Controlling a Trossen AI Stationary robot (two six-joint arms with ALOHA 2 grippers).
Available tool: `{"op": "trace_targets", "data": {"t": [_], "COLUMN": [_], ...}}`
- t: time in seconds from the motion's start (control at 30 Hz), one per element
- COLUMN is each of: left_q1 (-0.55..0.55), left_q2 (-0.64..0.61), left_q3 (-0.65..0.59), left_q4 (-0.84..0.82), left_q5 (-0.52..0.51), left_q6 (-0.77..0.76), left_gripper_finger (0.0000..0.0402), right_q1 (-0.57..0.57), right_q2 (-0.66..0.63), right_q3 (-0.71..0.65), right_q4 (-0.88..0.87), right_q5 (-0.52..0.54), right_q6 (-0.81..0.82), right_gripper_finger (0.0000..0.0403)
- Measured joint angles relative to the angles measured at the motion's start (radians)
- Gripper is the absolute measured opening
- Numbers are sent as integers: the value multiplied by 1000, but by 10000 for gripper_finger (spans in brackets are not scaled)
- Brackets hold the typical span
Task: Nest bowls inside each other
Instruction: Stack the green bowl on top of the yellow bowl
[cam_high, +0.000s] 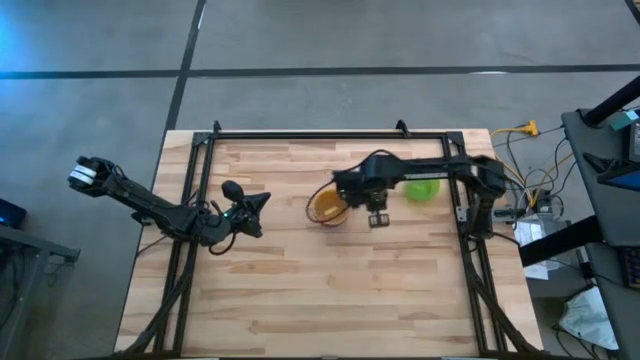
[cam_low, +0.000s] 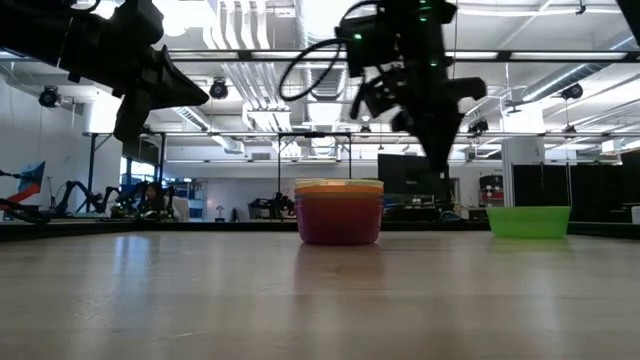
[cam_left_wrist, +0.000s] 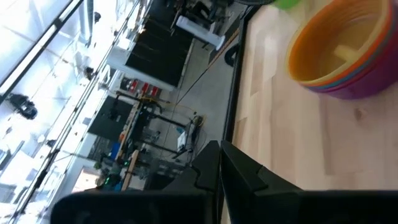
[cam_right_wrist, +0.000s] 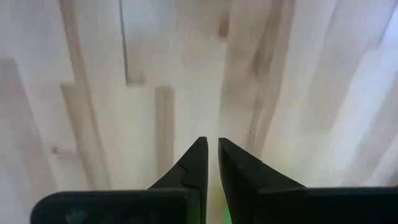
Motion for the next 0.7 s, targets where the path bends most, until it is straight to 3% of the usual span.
{"op": "trace_targets", "data": {"t": [0.13,0.3,0.37,0.43,0.7], "left_q1": [0,0,0,0,0], "left_q2": [0,0,0,0,0], "left_q3": [-1,-1,0,1,3], "left_q4": [0,1,0,1,46], "left_q5": [77,159,160,160,161], "left_q6": [-2,-100,-103,-103,-103], "left_gripper_finger": [0,0,0,0,0], "right_q1": [-55,-122,-149,-188,-364], "right_q2": [-129,-324,-407,-485,-664], "right_q3": [-159,-372,-446,-506,-628], "right_q4": [53,144,181,249,355], "right_q5": [27,331,396,391,131], "right_q6": [59,230,322,396,497], "right_gripper_finger": [33,33,33,33,34]}}
